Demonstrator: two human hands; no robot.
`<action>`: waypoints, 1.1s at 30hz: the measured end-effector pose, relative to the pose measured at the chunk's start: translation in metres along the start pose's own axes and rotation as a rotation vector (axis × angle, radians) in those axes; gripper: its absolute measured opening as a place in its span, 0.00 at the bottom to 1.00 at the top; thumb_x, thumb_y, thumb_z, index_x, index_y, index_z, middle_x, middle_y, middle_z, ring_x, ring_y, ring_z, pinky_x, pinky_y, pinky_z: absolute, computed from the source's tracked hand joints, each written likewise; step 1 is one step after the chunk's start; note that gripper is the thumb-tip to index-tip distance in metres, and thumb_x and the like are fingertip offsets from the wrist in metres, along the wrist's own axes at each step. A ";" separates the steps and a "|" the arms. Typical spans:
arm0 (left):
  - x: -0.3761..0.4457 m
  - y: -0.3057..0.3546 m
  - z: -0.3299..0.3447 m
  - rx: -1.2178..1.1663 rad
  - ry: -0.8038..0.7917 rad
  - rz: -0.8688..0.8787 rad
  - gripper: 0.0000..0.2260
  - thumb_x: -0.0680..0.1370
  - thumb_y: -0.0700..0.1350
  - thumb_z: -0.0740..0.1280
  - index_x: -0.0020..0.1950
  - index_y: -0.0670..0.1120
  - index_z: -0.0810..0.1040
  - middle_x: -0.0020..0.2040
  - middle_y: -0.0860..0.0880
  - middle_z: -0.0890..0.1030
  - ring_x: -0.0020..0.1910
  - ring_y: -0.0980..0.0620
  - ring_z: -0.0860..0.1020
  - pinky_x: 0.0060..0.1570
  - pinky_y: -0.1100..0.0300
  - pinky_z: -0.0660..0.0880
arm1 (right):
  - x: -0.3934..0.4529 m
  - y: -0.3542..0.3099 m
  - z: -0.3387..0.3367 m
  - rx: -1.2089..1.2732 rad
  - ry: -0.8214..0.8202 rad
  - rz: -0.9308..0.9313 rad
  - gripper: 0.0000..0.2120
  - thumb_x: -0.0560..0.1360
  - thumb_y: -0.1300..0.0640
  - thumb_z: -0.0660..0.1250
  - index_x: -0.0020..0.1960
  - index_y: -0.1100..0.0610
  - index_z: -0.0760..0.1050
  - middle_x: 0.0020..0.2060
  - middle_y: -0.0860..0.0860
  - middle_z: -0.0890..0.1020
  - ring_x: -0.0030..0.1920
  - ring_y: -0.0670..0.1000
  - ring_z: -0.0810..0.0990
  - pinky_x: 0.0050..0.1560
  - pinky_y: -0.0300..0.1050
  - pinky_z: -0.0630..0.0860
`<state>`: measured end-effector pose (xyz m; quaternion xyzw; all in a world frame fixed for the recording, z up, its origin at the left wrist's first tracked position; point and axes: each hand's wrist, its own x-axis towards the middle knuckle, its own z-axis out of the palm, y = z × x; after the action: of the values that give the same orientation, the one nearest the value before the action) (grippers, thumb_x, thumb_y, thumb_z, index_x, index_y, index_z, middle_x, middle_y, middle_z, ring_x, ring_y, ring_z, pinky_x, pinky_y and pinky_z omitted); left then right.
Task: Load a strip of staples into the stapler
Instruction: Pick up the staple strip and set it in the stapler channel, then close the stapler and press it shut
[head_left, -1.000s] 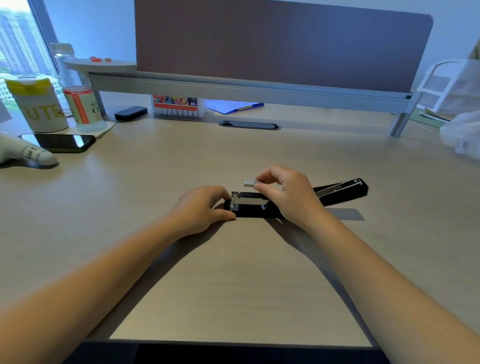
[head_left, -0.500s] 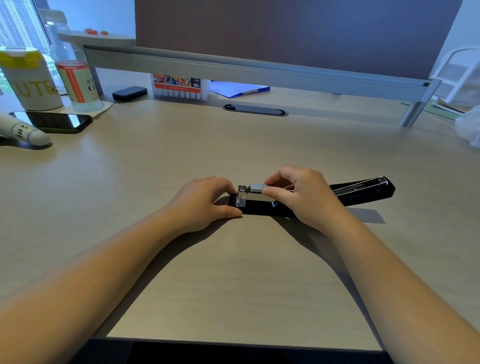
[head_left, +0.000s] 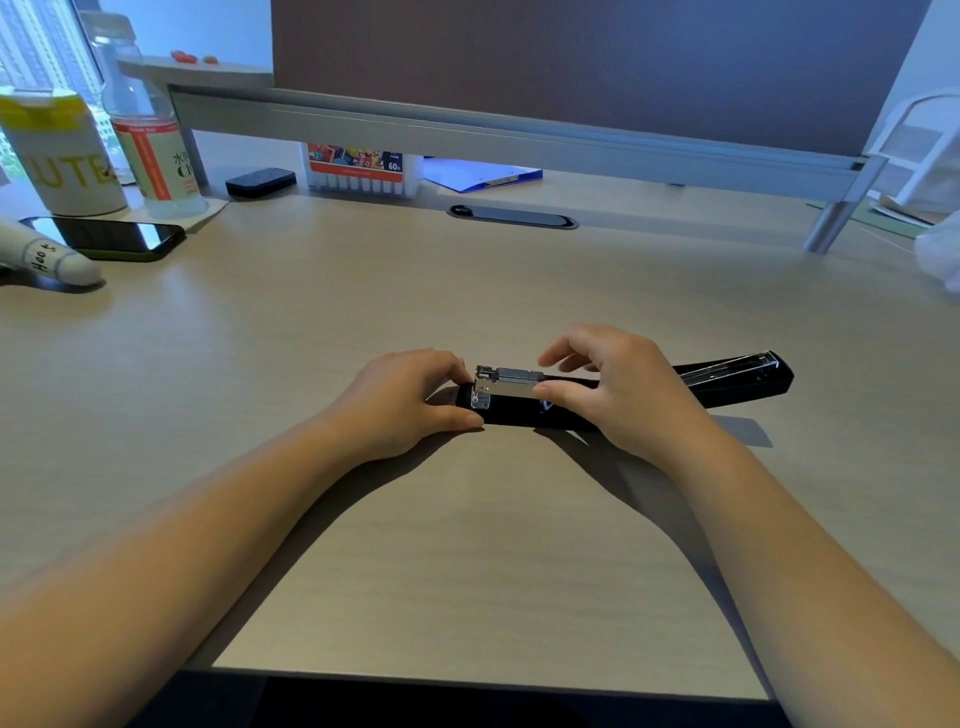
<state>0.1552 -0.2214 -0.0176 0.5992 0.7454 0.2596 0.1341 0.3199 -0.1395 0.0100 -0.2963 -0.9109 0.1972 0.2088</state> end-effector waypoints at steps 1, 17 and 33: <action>0.000 0.000 0.000 -0.007 0.002 -0.003 0.16 0.69 0.49 0.69 0.54 0.46 0.75 0.60 0.47 0.78 0.58 0.47 0.73 0.59 0.52 0.68 | -0.001 0.001 -0.001 -0.018 -0.002 -0.005 0.08 0.70 0.55 0.68 0.47 0.56 0.76 0.44 0.49 0.76 0.49 0.50 0.74 0.54 0.50 0.73; 0.004 -0.002 -0.001 0.054 0.011 -0.018 0.16 0.70 0.50 0.67 0.56 0.47 0.75 0.58 0.47 0.78 0.58 0.47 0.73 0.59 0.50 0.70 | -0.002 0.003 0.000 -0.177 -0.050 -0.004 0.20 0.69 0.52 0.68 0.59 0.52 0.69 0.57 0.50 0.77 0.57 0.52 0.73 0.58 0.50 0.68; 0.011 -0.017 -0.017 0.096 0.037 -0.124 0.16 0.71 0.48 0.67 0.58 0.47 0.74 0.60 0.44 0.77 0.59 0.45 0.71 0.58 0.49 0.69 | -0.009 0.037 -0.051 -0.191 -0.019 0.367 0.23 0.63 0.53 0.73 0.54 0.53 0.70 0.46 0.51 0.75 0.48 0.55 0.74 0.47 0.48 0.71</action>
<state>0.1298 -0.2171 -0.0120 0.5528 0.7950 0.2257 0.1073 0.3688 -0.1055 0.0319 -0.4740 -0.8580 0.1477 0.1316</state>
